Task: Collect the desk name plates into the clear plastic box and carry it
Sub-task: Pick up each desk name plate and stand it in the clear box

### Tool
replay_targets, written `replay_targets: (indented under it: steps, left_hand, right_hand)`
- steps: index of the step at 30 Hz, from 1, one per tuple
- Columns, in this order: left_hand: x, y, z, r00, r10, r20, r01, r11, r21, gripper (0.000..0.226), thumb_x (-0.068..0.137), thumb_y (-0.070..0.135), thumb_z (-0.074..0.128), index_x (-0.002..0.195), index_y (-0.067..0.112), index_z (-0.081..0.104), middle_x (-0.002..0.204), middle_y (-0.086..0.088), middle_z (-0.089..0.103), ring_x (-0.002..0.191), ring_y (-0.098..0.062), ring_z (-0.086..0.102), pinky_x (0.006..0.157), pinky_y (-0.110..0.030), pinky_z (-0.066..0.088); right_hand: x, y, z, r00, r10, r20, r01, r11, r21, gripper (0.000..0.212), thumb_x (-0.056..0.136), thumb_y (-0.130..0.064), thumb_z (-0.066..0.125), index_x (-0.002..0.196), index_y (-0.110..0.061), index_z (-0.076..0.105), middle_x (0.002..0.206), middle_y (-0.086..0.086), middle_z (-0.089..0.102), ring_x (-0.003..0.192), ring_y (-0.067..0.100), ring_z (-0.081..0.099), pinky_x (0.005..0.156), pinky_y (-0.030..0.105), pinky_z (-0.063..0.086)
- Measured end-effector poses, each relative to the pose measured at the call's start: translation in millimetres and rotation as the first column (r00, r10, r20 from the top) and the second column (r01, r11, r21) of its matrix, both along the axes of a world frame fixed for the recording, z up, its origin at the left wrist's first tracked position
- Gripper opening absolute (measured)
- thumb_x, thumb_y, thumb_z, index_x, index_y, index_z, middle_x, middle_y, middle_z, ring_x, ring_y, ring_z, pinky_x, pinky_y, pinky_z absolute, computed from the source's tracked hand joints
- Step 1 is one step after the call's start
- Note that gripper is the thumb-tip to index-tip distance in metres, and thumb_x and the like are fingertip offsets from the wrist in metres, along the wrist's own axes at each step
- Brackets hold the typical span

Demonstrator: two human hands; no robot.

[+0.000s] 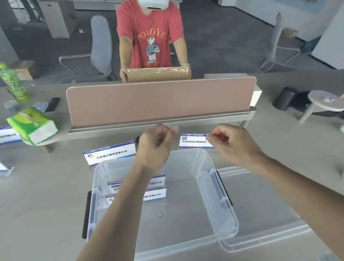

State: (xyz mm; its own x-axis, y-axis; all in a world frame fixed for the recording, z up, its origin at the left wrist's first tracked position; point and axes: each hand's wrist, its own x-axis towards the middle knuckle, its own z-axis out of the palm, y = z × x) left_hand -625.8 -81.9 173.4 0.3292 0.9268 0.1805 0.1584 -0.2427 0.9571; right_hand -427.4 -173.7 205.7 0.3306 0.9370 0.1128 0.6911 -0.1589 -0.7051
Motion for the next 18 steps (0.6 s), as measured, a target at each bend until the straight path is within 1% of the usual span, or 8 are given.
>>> replay_targets:
  steps: [2,4,5,7,8,10,12,18]
  left_hand:
    - [14.2,1.6,-3.5,0.999,-0.052,0.014,0.051,0.999,0.009,0.044,0.092,0.041,0.063,0.061,0.013,0.048,0.050,0.008,0.056,0.050,-0.003,0.044,0.049,-0.023,0.038]
    - [29.3,2.2,-8.4,0.996,-0.083,0.021,0.083,0.996,0.030,0.050,0.088,0.049,0.063,0.062,0.009,0.047,0.067,-0.014,0.065,0.061,-0.011,0.050,0.056,-0.033,0.042]
    - [36.9,2.0,-9.7,0.995,-0.092,0.036,0.090,0.995,0.045,0.049,0.088,0.045,0.065,0.062,0.007,0.047,0.064,-0.014,0.061,0.059,-0.011,0.045,0.054,-0.030,0.037]
    - [53.3,2.9,-11.1,0.996,-0.072,0.051,0.069,0.996,0.056,0.044,0.090,0.032,0.068,0.060,0.006,0.047,0.051,0.008,0.044,0.051,-0.007,0.033,0.049,-0.023,0.029]
    - [61.8,3.7,-10.7,0.997,-0.062,0.048,0.060,0.997,0.051,0.043,0.089,0.029,0.068,0.058,0.010,0.046,0.048,0.011,0.039,0.049,-0.007,0.030,0.049,-0.022,0.028]
    - [79.8,9.6,-14.0,0.997,-0.066,0.029,0.065,0.998,0.027,0.039,0.088,0.031,0.068,0.058,0.016,0.048,0.046,0.013,0.038,0.049,-0.008,0.030,0.050,-0.024,0.028]
    - [97.7,18.7,-18.7,0.998,-0.067,0.010,0.067,0.998,-0.015,0.037,0.089,0.029,0.068,0.058,0.016,0.050,0.045,0.013,0.038,0.048,-0.008,0.030,0.051,-0.025,0.028]
    - [139.5,55.9,-39.4,0.988,0.003,-0.154,-0.008,0.999,-0.034,0.038,0.091,0.028,0.064,0.063,0.007,0.050,0.050,0.009,0.040,0.047,-0.012,0.032,0.050,-0.025,0.029]
  right_hand:
    - [14.7,-8.3,1.0,0.999,-0.046,0.005,0.046,0.999,-0.002,0.021,0.088,-0.032,0.063,0.072,-0.019,0.061,0.064,-0.006,0.059,0.056,0.008,0.047,0.057,0.027,0.040]
    - [31.0,-14.8,-1.3,0.997,-0.082,-0.004,0.082,0.997,-0.005,0.018,0.088,-0.029,0.064,0.075,-0.017,0.063,0.064,-0.007,0.059,0.055,0.007,0.046,0.055,0.025,0.039]
    - [39.4,-17.8,-3.0,0.995,-0.102,-0.010,0.102,0.995,-0.008,0.017,0.088,-0.028,0.064,0.075,-0.017,0.063,0.064,-0.007,0.058,0.055,0.007,0.045,0.055,0.024,0.039]
    - [57.3,-21.7,-7.3,0.989,-0.146,-0.023,0.146,0.989,-0.012,0.016,0.087,-0.027,0.064,0.074,-0.018,0.062,0.063,-0.008,0.057,0.053,0.005,0.045,0.053,0.022,0.039]
    - [66.4,-22.1,-9.7,0.985,-0.166,-0.037,0.166,0.986,-0.011,0.017,0.087,-0.026,0.064,0.072,-0.019,0.061,0.061,-0.009,0.056,0.052,0.004,0.044,0.051,0.019,0.038]
    - [85.0,-20.3,-14.8,0.978,-0.197,-0.067,0.197,0.980,-0.012,0.019,0.086,-0.024,0.063,0.068,-0.020,0.059,0.058,-0.010,0.054,0.052,0.006,0.045,0.048,0.018,0.037]
    - [106.0,-14.5,-20.7,0.972,-0.218,-0.090,0.216,0.976,-0.029,0.016,0.085,-0.024,0.061,0.070,-0.019,0.059,0.060,-0.008,0.056,0.056,0.013,0.052,0.049,0.024,0.040]
    - [171.0,17.1,-51.1,0.951,-0.233,-0.203,0.224,0.972,-0.065,0.012,0.082,-0.023,0.059,0.073,-0.014,0.060,0.062,-0.005,0.056,0.063,0.020,0.058,0.055,0.026,0.041]
